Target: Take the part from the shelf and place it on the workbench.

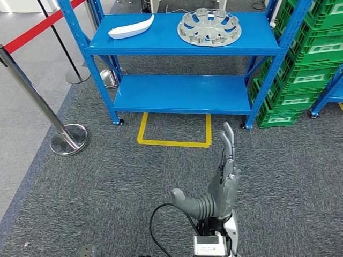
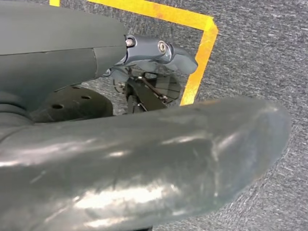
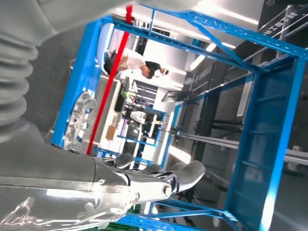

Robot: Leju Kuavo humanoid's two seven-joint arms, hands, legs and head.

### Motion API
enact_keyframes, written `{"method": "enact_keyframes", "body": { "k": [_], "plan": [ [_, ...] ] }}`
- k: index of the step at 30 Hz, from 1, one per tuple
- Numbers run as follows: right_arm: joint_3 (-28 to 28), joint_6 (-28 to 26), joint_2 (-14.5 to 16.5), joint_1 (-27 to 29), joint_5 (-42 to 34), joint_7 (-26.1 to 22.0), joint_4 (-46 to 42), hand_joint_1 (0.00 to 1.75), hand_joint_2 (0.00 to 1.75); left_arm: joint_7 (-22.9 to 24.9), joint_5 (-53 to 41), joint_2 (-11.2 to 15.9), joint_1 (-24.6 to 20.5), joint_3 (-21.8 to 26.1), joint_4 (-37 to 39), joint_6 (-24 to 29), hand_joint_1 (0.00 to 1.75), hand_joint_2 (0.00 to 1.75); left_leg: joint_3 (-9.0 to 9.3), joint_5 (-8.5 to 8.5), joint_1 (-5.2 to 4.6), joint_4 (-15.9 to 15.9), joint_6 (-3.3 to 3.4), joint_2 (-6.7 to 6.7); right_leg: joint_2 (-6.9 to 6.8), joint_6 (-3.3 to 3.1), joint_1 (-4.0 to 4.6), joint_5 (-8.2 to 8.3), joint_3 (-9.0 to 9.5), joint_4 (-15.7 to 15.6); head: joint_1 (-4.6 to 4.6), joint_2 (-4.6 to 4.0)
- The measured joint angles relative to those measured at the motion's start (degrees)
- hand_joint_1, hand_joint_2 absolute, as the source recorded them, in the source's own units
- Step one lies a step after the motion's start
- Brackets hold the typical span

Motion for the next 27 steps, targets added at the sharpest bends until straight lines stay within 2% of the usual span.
{"method": "enact_keyframes", "body": {
  "k": [1,3,4,6,8,9,11,12,13,14,15,16,18,19,22,23,24,25,27],
  "plan": [
    [-0.02,-0.07,-0.01,0.07,0.20,-0.09,-0.15,0.00,1.75,0.00,-0.02,-0.01,-0.03,0.00,0.00,0.00,0.00,0.00,1.88,2.19,0.00,-3.95,0.14,0.14,0.04,0.11,0.02,-0.07,0.09,0.00,-0.02,0.00],
    [-0.07,-0.21,-0.03,0.19,0.45,-0.17,-0.42,0.00,1.75,0.00,-0.03,-0.02,-0.22,0.00,0.00,0.01,0.00,0.00,5.02,4.30,-0.05,-10.51,0.49,0.33,0.11,0.62,0.30,-0.26,0.09,0.14,-0.10,0.01],
    [-0.10,-0.28,-0.06,0.25,0.52,-0.20,-0.54,0.00,1.75,-0.01,-0.03,-0.02,-0.29,0.00,0.00,0.01,0.00,0.00,5.65,4.36,-0.11,-11.98,0.73,0.39,0.10,0.94,0.44,-0.30,0.05,0.12,-0.09,0.01],
    [-0.14,-0.51,-0.11,0.33,0.69,-0.25,-0.68,0.00,1.75,-0.02,-0.03,-0.03,-0.27,0.00,0.00,0.01,0.00,0.00,5.71,4.18,-0.18,-12.43,1.39,0.26,0.02,1.60,0.44,-0.28,0.10,-0.11,0.05,0.01],
    [-0.16,-0.76,-0.13,0.37,0.98,-0.34,-0.85,0.00,1.75,-0.09,-0.08,-0.04,-0.18,0.00,0.00,-0.02,0.00,0.00,5.84,4.29,-0.10,-12.62,2.10,0.20,-0.02,2.23,0.31,-1.31,-0.35,1.04,0.25,0.00],
    [-0.17,-0.85,-0.16,0.39,1.10,-0.39,-0.92,0.00,1.75,-0.13,-0.12,-0.07,-0.20,0.00,0.00,-0.03,0.00,0.00,5.91,4.34,-0.04,-12.70,2.40,0.20,-0.01,2.46,0.28,-2.71,-1.39,3.32,0.36,0.00],
    [-0.20,-0.92,-0.25,0.50,1.25,-0.45,-0.97,0.00,1.75,-0.17,-0.17,-0.09,-0.23,0.00,0.00,-0.07,0.00,0.00,5.95,4.26,-0.11,-12.70,2.75,0.20,0.02,2.71,0.29,-6.43,-4.98,10.87,0.57,0.00],
    [-0.21,-0.92,-0.32,0.58,1.27,-0.45,-0.97,0.00,1.75,-0.17,-0.18,-0.09,-0.21,0.00,0.00,-0.08,0.00,0.00,5.97,4.22,-0.17,-12.69,2.85,0.20,0.03,2.74,0.29,-7.68,-6.76,14.41,0.59,0.00],
    [-0.21,-0.92,-0.37,0.67,1.30,-0.45,-0.97,0.00,1.75,-0.17,-0.18,-0.09,-0.18,0.00,0.00,-0.08,0.00,0.00,6.02,4.18,-0.22,-12.67,2.90,0.18,0.02,2.73,0.29,-7.89,-7.77,16.27,0.60,0.00],
    [-0.22,-0.92,-0.40,0.73,1.34,-0.45,-0.97,0.00,1.75,-0.17,-0.18,-0.09,-0.17,0.00,0.00,-0.08,0.00,0.00,6.12,4.13,-0.25,-12.66,2.91,0.11,0.02,2.66,0.29,-6.95,-7.70,15.89,0.59,0.00],
    [-0.22,-0.93,-0.42,0.75,1.37,-0.45,-0.97,0.00,1.75,-0.17,-0.19,-0.11,-0.17,0.00,0.00,-0.08,0.00,0.00,6.28,4.05,-0.26,-12.65,2.87,0.01,0.02,2.53,0.29,-5.06,-6.49,13.21,0.60,0.00],
    [-0.22,-0.93,-0.42,0.75,1.40,-0.45,-0.97,0.00,1.75,-0.17,-0.19,-0.14,-0.17,0.00,0.00,-0.09,0.00,0.00,6.48,3.93,-0.27,-12.63,2.76,-0.10,0.03,2.37,0.28,-2.81,-4.52,9.09,0.61,0.00],
    [-0.22,-0.97,-0.42,0.75,1.44,-0.45,-0.97,0.00,1.75,-0.17,-0.20,-0.17,-0.21,0.00,0.00,-0.11,0.00,0.00,6.63,3.67,-0.47,-12.44,2.31,-0.26,0.12,2.01,0.33,-0.23,-1.03,2.09,0.57,0.00],
    [-0.22,-1.02,-0.42,0.76,1.45,-0.45,-0.97,0.00,1.75,-0.18,-0.20,-0.16,-0.22,0.00,0.00,-0.13,0.00,0.00,6.60,3.63,-0.56,-12.39,2.03,-0.29,0.21,1.82,0.38,0.06,-0.30,0.58,0.53,0.00],
    [-0.22,-1.26,-0.42,0.78,1.49,-0.46,-0.98,0.00,1.75,-0.21,-0.20,-0.14,-0.25,0.00,-0.02,-0.17,0.00,0.00,6.52,3.58,-0.46,-12.44,1.18,-0.32,0.36,1.02,0.44,0.11,-0.28,0.18,0.51,0.00],
    [-0.22,-1.33,-0.41,0.78,1.52,-0.47,-0.98,0.00,1.75,-0.23,-0.20,-0.15,-0.28,0.00,-0.03,-0.17,0.00,0.00,6.24,3.00,-0.41,-11.82,0.86,-0.27,0.30,0.70,0.33,0.18,-0.23,0.06,0.41,0.00],
    [-0.22,-1.39,-0.40,0.77,1.54,-0.48,-0.99,0.00,1.75,-0.26,-0.20,-0.14,-0.30,0.00,-0.04,-0.17,0.00,0.00,5.47,1.85,-0.38,-10.16,0.54,-0.22,0.21,0.41,0.18,0.24,-0.18,-0.06,0.28,0.00],
    [-0.22,-1.44,-0.40,0.78,1.55,-0.49,-0.99,0.00,1.75,-0.28,-0.20,-0.13,-0.29,0.00,-0.04,-0.17,0.00,0.00,4.01,0.12,-0.31,-7.10,0.24,-0.17,0.12,0.22,0.10,0.24,-0.16,-0.10,0.14,0.00],
    [-0.22,-1.52,-0.40,0.79,1.55,-0.49,-0.99,0.00,1.75,-0.30,-0.20,-0.09,-0.23,0.01,-0.04,-0.18,0.00,0.00,0.23,-3.23,-0.18,0.61,-0.19,-0.13,-0.01,0.04,0.07,0.18,-0.19,-0.10,-0.05,0.00]
  ]
}}
